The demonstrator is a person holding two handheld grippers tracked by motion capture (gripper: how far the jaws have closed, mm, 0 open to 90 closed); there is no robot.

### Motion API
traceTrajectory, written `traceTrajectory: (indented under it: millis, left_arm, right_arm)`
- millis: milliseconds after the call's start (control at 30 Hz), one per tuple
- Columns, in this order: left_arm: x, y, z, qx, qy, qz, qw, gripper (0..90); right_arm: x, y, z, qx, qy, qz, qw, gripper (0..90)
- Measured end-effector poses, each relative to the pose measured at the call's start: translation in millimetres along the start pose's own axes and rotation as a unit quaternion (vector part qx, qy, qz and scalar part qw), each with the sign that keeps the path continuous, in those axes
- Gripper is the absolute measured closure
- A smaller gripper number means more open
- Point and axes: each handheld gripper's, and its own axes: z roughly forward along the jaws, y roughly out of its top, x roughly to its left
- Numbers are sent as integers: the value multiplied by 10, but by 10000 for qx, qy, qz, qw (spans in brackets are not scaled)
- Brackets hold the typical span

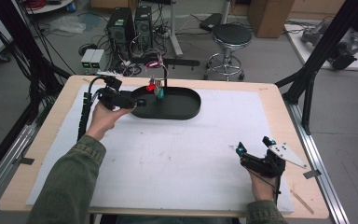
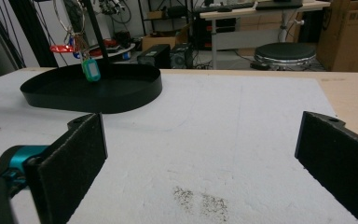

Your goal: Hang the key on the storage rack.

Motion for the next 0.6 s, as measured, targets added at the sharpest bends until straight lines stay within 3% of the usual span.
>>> traceTrajectory:
  millis: [600]
  left_arm:
    - [6, -302, -67, 158, 58, 6, 9999, 17]
  right_arm:
    - [0, -1, 3, 21, -21, 6, 10000, 11]
